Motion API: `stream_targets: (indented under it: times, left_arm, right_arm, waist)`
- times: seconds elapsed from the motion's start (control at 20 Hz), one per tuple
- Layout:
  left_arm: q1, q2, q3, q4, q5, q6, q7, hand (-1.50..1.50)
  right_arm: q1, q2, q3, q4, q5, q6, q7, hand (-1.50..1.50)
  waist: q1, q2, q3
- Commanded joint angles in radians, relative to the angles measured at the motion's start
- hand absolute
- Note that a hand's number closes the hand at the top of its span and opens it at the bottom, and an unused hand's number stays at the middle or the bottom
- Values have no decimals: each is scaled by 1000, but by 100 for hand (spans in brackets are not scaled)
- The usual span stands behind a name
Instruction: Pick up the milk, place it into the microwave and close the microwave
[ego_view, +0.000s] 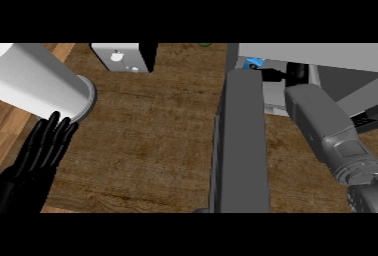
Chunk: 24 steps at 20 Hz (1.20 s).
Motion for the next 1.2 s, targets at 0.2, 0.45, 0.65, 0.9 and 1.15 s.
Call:
stream_targets:
  times: [0.2, 0.45, 0.65, 0.9, 1.15]
  left_arm:
    - [10, -32, -61, 1, -49, 5, -12, -150]
    - [19, -39, -67, 10, -58, 23, -33, -150]
    - [14, -39, -103, -28, -62, 55, 14, -150]
    - [76, -39, -153, 2, -94, 32, -50, -150]
    - [22, -38, -168, 34, -94, 35, -6, -150]
  right_arm:
    - [33, -17, -14, -5, -11, 75, -34, -150]
    - [65, -15, -27, -9, -23, 116, -65, -150]
    - [77, 15, -46, -16, -41, 116, -81, -150]
    - [144, -19, -56, -20, -50, 208, -136, -150]
    - [188, 93, -82, -37, -80, 241, -211, -150]
  waist:
    - [-12, -8, 0]
    - [-25, -15, -1]
    - [-41, -26, -1]
    - [-54, -32, -2]
    - [-82, -43, -2]
